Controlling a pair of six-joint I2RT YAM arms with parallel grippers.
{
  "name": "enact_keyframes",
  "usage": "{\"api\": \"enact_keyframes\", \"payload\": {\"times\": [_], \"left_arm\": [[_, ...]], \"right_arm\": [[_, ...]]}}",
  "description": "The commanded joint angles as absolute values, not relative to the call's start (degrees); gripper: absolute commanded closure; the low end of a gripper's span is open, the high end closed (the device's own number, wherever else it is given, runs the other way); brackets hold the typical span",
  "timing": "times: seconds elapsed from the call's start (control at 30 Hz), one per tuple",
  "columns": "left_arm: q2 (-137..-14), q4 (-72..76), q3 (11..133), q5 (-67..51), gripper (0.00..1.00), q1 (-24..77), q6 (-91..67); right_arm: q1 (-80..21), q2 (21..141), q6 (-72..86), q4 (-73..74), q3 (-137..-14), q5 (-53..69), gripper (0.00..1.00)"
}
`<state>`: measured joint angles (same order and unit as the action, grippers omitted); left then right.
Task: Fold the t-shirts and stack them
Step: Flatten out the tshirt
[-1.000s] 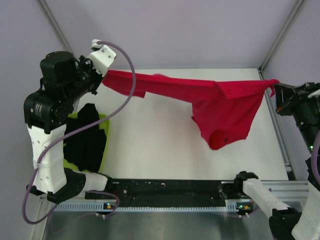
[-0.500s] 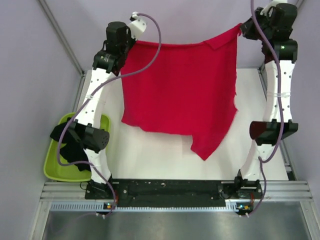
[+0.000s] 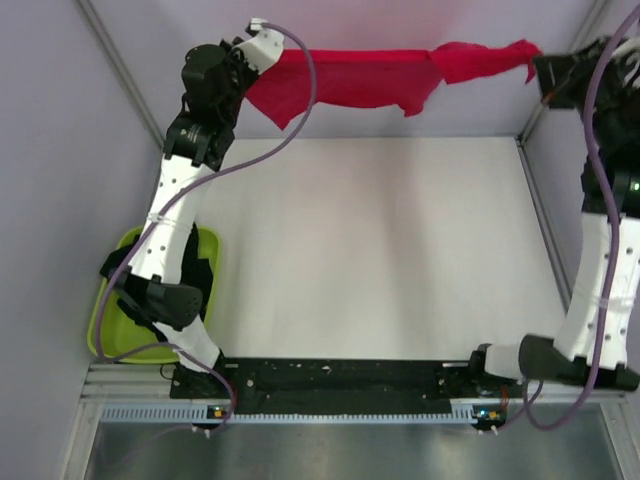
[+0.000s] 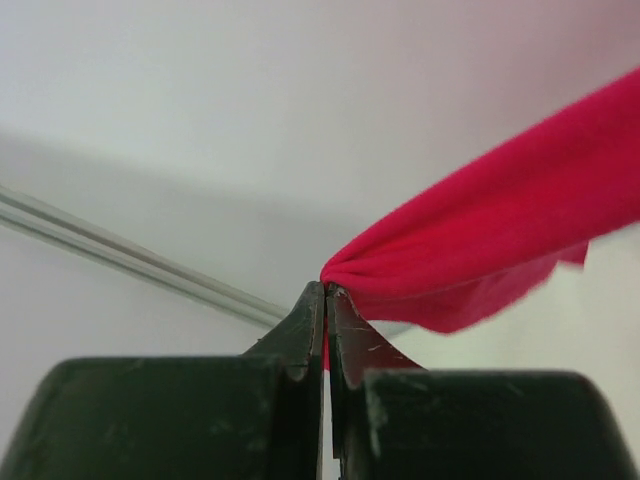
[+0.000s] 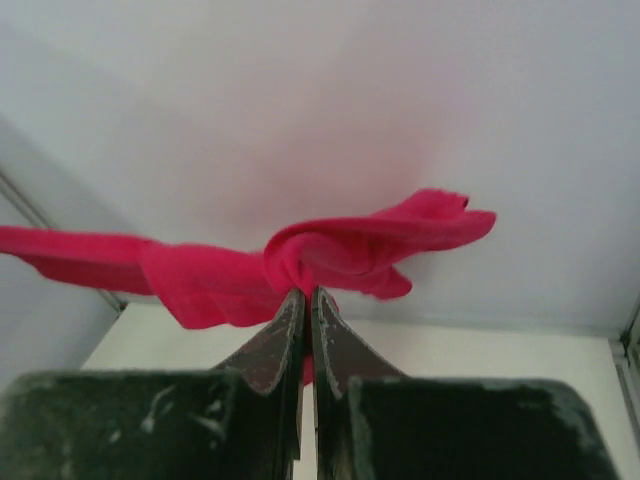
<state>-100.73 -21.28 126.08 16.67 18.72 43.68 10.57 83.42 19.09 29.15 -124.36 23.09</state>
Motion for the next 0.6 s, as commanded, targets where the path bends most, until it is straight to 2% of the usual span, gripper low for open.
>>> {"api": "enact_keyframes", "payload": {"times": [0.0,0.17,0.3,0.57], "left_arm": [[-93.8,-29.9,114.0,10.7,1.00,17.9,44.4],[-87.8,-43.4,93.8,1.5,1.00,18.0,45.7],[-87.1,-51.3,79.8,-3.0,1.00,18.0,46.4],[-83.4,-53.6,61.3,-5.5,1.00,18.0,46.1]], "right_arm": [[11.0,68.3,16.5,31.4,-95.3,24.0,1.00],[10.5,50.3,14.2,42.6,-70.6,20.0,1.00],[7.4,44.2,14.5,53.7,-57.4,21.1,1.00],[2.1,42.6,20.2,70.5,-52.6,19.4,1.00]]}}
